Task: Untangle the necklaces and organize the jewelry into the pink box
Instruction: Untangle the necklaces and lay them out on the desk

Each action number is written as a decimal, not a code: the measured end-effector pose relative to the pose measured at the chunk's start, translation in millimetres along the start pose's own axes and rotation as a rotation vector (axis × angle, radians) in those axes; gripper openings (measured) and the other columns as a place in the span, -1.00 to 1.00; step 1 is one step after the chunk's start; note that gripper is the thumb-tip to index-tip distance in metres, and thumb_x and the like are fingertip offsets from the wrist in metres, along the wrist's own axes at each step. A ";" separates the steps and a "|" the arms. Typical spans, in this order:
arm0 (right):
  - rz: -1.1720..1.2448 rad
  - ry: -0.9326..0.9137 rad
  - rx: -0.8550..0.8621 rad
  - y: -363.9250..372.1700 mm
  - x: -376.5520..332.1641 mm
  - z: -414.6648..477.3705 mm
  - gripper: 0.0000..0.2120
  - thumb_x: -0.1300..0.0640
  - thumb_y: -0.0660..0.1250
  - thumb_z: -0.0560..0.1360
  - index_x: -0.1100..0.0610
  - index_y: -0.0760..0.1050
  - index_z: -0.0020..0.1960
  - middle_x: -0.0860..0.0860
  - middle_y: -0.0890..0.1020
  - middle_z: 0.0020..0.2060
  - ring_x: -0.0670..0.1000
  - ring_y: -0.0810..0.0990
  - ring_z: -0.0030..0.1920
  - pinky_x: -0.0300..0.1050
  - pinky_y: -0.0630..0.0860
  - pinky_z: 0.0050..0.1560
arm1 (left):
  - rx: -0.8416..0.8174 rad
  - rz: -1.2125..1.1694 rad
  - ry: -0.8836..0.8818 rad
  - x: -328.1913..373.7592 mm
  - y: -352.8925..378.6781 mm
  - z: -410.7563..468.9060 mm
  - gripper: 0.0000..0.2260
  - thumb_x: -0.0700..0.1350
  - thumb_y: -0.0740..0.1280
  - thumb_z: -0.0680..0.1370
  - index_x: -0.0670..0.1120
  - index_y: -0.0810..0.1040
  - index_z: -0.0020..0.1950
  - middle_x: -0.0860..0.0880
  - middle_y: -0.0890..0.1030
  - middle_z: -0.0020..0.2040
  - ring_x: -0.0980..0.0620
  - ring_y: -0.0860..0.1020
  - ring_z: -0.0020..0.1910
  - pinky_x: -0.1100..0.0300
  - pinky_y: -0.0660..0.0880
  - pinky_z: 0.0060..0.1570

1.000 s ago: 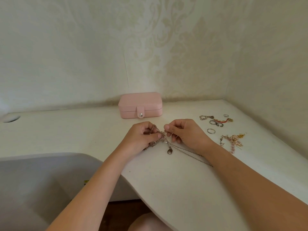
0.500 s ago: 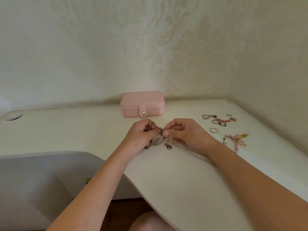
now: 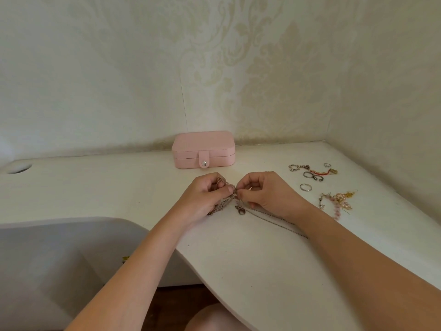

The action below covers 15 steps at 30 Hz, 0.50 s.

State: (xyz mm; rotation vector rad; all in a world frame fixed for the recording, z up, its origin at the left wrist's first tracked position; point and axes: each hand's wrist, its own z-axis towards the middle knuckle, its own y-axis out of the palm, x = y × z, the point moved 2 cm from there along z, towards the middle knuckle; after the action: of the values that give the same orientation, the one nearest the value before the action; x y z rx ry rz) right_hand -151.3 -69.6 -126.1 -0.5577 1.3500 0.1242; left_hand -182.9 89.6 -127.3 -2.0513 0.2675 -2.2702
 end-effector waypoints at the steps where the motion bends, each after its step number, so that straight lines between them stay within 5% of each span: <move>1: -0.019 -0.008 0.009 1.1 0.0 0.1 -0.92 0.36 0.36 0.43 0.22 0.53 -0.19 -0.05 0.54 -0.47 -0.14 0.43 -0.53 -0.34 0.37 -0.47 | -0.009 0.004 0.001 0.4 0.9 -0.1 -0.81 -0.28 0.29 0.55 -0.15 0.33 -0.20 0.17 0.38 -0.52 0.21 0.22 -0.59 0.38 0.16 -0.58; 5: -0.053 -0.019 0.022 3.6 0.8 0.0 -0.87 0.39 0.34 0.40 0.20 0.53 -0.16 0.02 0.56 -0.37 -0.14 0.45 -0.50 -0.33 0.38 -0.44 | -0.030 -0.012 -0.008 0.8 1.2 0.7 -0.76 -0.30 0.28 0.55 -0.11 0.30 -0.25 0.16 0.36 -0.54 0.22 0.21 -0.60 0.38 0.14 -0.58; 10: -0.234 -0.060 0.074 4.0 -0.6 -1.0 -0.82 0.36 0.33 0.41 0.11 0.59 -0.18 -0.22 0.48 -0.61 -0.21 0.36 -0.56 -0.47 0.25 -0.45 | -0.044 -0.036 -0.022 -0.1 -0.6 1.3 -0.74 -0.30 0.32 0.51 -0.08 0.32 -0.28 0.08 0.37 -0.44 0.19 0.18 -0.56 0.35 0.09 -0.55; 15: -0.215 -0.062 0.140 2.9 -0.1 1.2 -0.81 0.29 0.35 0.43 0.02 0.58 -0.25 -0.21 0.51 -0.55 -0.20 0.37 -0.53 -0.44 0.27 -0.46 | -0.011 -0.075 -0.040 -1.5 -2.0 2.7 -0.68 -0.22 0.44 0.36 -0.05 0.27 -0.29 0.06 0.29 -0.44 0.16 0.17 -0.55 0.32 0.08 -0.55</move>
State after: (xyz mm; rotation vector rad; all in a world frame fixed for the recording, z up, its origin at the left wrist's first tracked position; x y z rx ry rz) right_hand -151.4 -66.6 -126.7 -0.5722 1.2200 -0.1269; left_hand -180.0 91.5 -128.2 -2.1457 0.2048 -2.2711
